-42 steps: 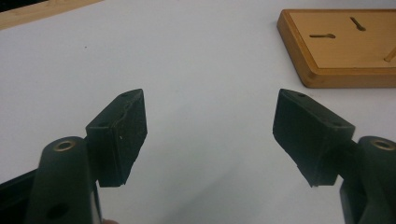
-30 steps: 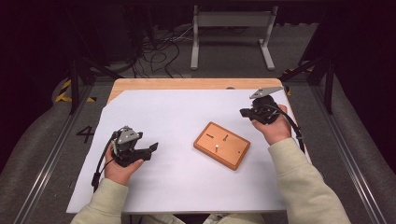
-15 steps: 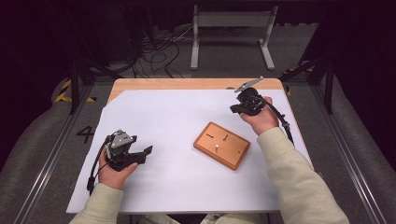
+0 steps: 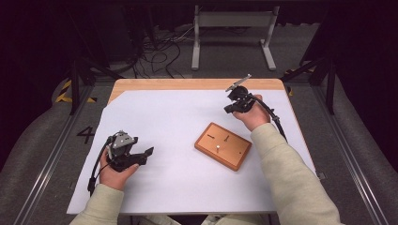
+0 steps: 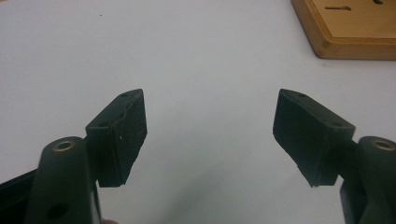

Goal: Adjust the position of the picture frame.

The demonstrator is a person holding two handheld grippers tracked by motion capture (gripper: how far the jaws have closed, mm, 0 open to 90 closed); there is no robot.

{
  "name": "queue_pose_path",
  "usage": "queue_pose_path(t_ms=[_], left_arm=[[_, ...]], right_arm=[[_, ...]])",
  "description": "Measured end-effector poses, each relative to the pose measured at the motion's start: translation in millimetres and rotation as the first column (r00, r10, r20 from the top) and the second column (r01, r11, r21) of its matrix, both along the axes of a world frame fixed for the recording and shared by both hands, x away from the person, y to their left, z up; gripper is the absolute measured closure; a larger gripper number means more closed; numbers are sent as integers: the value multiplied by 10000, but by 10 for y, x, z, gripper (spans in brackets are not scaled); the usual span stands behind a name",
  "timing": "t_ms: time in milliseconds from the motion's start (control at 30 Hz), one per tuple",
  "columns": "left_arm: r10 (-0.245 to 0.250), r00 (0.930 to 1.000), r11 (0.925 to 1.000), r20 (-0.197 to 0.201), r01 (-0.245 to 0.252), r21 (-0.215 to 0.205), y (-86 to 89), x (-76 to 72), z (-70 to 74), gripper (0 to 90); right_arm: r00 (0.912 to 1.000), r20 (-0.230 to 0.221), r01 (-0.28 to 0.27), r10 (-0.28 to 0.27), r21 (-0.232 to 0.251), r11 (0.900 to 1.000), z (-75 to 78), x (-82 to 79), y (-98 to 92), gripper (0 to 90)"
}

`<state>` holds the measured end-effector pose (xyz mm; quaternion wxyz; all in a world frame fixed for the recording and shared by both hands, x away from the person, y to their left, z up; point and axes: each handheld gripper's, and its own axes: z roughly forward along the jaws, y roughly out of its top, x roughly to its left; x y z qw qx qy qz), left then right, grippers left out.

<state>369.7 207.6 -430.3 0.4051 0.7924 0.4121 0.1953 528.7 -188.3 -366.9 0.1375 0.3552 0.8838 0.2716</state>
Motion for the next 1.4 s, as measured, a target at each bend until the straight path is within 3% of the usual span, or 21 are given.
queue_pose_path(t_ms=[233, 667, 1000, 1300, 1400], left_arm=[[-5, 10000, 10000, -9, 5, -1, -3, 0, -3, 265], [-37, 10000, 10000, -65, 36, -54, -10, 10, -10, 265], [-50, 10000, 10000, -62, 50, -36, -9, 14, -13, 265], [-53, 9999, 10000, -93, 53, -53, -14, 17, -16, 264], [-35, 9999, 9999, -96, 34, -105, -12, 24, -20, 265]], right_arm=[[9990, -230, -381, 380, -45, 9993, -192, 19, 154, 900], [9949, -860, -555, 528, -297, 9980, -443, 77, 283, 900], [9919, -1119, -670, 605, -547, 9963, -563, 124, 362, 900], [9927, -1037, -706, 617, -846, 9939, -580, 116, 388, 900], [9899, -1145, -913, 842, -581, 9941, -578, 104, 419, 900]])
